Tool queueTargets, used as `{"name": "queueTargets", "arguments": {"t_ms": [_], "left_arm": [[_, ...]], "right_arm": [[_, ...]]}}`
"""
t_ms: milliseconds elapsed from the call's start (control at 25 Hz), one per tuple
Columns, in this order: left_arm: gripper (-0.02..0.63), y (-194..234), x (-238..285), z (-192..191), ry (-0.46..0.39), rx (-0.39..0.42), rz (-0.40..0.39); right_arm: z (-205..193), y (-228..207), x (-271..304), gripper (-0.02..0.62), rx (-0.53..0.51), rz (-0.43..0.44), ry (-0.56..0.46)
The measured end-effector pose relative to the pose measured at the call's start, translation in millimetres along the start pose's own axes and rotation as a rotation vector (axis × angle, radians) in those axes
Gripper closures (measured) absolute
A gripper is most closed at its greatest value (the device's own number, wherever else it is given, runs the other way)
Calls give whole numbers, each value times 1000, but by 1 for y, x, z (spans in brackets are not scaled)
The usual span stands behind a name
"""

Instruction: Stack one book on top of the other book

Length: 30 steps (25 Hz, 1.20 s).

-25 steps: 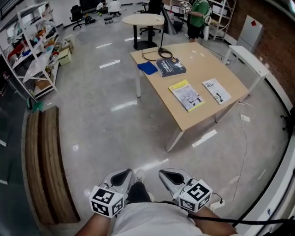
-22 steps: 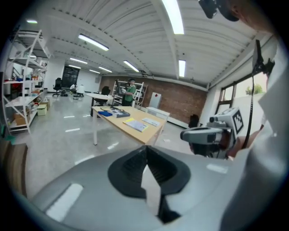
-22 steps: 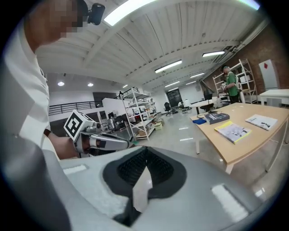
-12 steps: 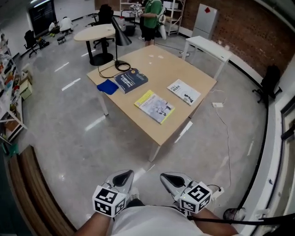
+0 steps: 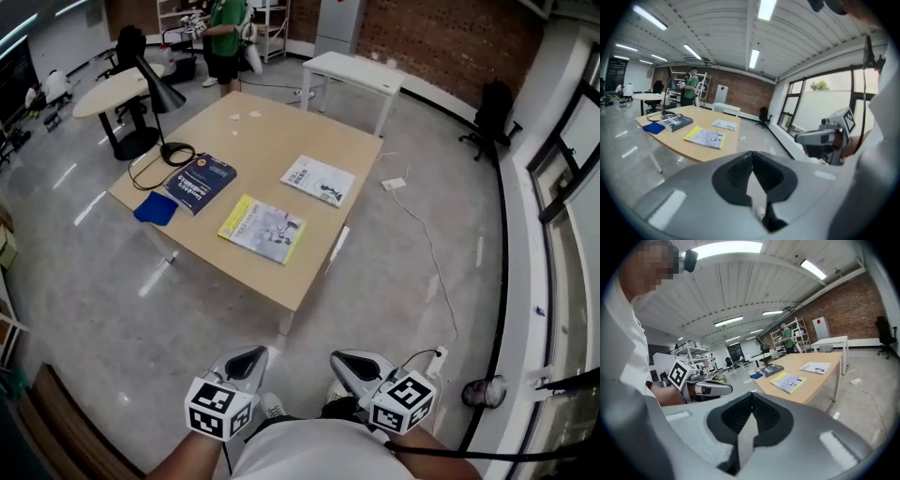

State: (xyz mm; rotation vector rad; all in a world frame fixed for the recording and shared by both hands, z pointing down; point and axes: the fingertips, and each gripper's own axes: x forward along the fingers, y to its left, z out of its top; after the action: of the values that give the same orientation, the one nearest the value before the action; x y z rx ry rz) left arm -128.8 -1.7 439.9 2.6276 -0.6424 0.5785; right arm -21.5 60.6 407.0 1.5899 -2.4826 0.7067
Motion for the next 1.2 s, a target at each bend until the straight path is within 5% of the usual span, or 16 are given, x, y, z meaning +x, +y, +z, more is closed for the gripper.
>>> {"name": "queueTargets", "arguments": {"t_ms": [320, 560, 760, 960, 1200], "left_arm": [[601, -15, 73, 29, 35, 32, -39], [601, -45, 152, 49, 49, -85, -19], [601, -74, 222, 78, 36, -63, 4], [601, -66, 235, 84, 69, -147, 135], [601, -21, 223, 64, 58, -261, 359]], "right_arm": [[4, -64, -10, 594, 22, -26, -18], [30, -162, -37, 595, 24, -21, -59], [44, -243, -62, 594, 18, -9, -49], [56, -290, -81, 594, 28, 10, 5], [49, -316, -21, 594, 58, 134, 79]]}}
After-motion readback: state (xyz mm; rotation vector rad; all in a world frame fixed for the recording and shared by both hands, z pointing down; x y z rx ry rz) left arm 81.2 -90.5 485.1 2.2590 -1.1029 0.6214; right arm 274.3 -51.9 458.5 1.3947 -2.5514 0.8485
